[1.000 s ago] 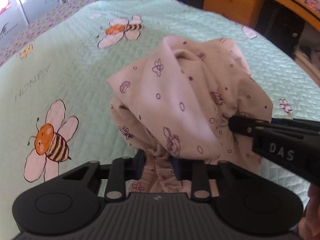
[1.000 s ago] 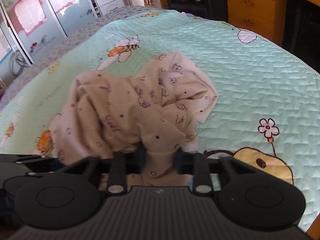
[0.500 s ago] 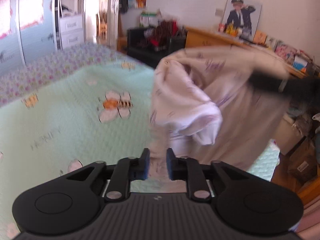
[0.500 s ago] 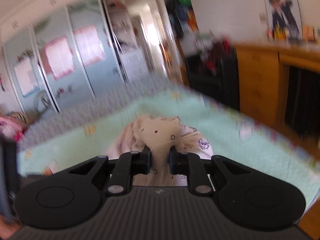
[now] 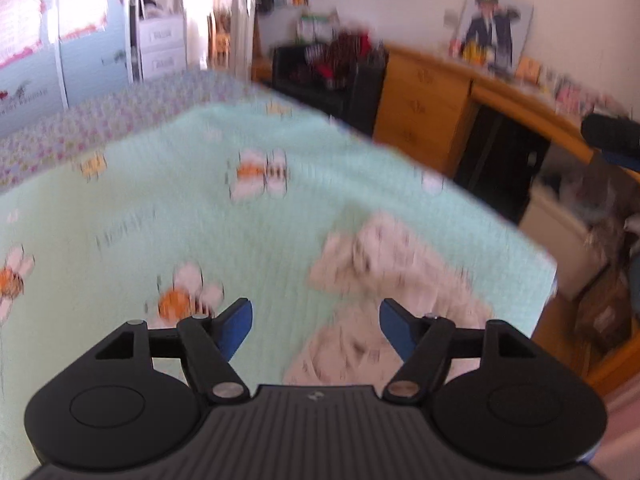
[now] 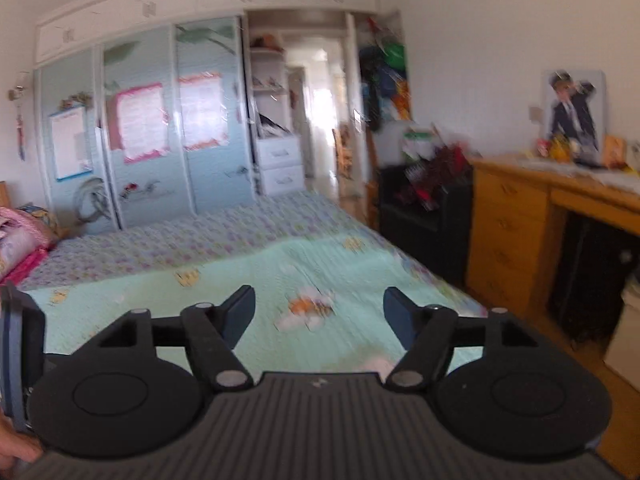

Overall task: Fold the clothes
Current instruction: 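Grasp the cream garment with the left gripper while the right gripper grasps another edge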

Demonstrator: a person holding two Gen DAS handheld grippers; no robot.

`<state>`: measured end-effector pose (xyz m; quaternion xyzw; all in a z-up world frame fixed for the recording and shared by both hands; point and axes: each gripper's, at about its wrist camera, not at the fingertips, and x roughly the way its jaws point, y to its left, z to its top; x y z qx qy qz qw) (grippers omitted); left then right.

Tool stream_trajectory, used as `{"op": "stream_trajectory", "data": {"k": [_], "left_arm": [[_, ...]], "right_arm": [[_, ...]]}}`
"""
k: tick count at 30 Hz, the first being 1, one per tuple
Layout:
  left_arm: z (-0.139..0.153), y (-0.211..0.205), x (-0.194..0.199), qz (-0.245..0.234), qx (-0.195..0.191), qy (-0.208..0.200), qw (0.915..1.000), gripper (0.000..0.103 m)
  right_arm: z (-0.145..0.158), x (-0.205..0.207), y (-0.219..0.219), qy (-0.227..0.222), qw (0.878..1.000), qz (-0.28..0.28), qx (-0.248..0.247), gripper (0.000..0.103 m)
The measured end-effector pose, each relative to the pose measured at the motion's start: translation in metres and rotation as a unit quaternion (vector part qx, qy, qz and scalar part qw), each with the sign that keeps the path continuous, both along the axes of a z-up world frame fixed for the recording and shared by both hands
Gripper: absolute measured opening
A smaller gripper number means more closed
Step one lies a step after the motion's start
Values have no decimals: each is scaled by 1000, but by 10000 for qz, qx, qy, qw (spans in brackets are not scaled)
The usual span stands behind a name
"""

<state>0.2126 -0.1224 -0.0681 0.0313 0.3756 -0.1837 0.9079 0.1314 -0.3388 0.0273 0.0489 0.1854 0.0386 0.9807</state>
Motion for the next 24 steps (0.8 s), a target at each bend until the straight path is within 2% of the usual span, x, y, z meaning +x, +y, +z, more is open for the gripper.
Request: {"op": "stream_trajectory", "data": {"k": [3, 7, 9, 12, 13, 14, 15, 16, 17, 18, 20, 22, 24], "left_arm": [[-33, -17, 0, -252, 342, 323, 9986, 73], [-74, -49, 8, -432, 687, 599, 9949, 73], [-93, -66, 13, -579, 807, 716, 9925, 73], [-122, -98, 11, -749, 1310, 697, 9861, 73], [-130, -106, 10, -730, 1444, 646, 9847, 70], [-134, -110, 11, -730, 1460, 599, 9848, 66], [-134, -111, 11, -784, 1371, 621, 9855, 52], [-135, -111, 12, -839, 1280, 643, 9861, 33], [-132, -108, 13, -844, 1164, 657, 9874, 25], [-129, -104, 15, -848, 1048, 670, 9886, 13], [-115, -92, 17, -635, 790, 555, 9933, 8], [-91, -73, 19, -414, 509, 266, 9975, 7], [-61, -53, 19, -271, 415, -87, 9987, 7]], "right_arm": [[-49, 8, -18, 748, 9969, -232, -7, 74], [-130, 22, -43, 1755, 9820, -696, 8, 74], [-162, 25, -55, 2073, 9738, -888, 294, 74], [-200, 29, -65, 2443, 9615, -1066, 660, 74], [-211, 30, -64, 2542, 9583, -1083, 727, 74], [-219, 32, -62, 2620, 9567, -1015, 760, 69], [-226, 33, -61, 2699, 9549, -946, 792, 57], [-233, 35, -59, 2782, 9530, -854, 845, 46], [-237, 37, -56, 2849, 9513, -734, 923, 25], [-238, 39, -51, 2855, 9513, -684, 944, 16], [-223, 37, -43, 2671, 9569, -548, 1004, 8], [-198, 35, -36, 2377, 9646, -393, 1072, 7], [-173, 32, -28, 2080, 9712, -237, 1139, 7]]}}
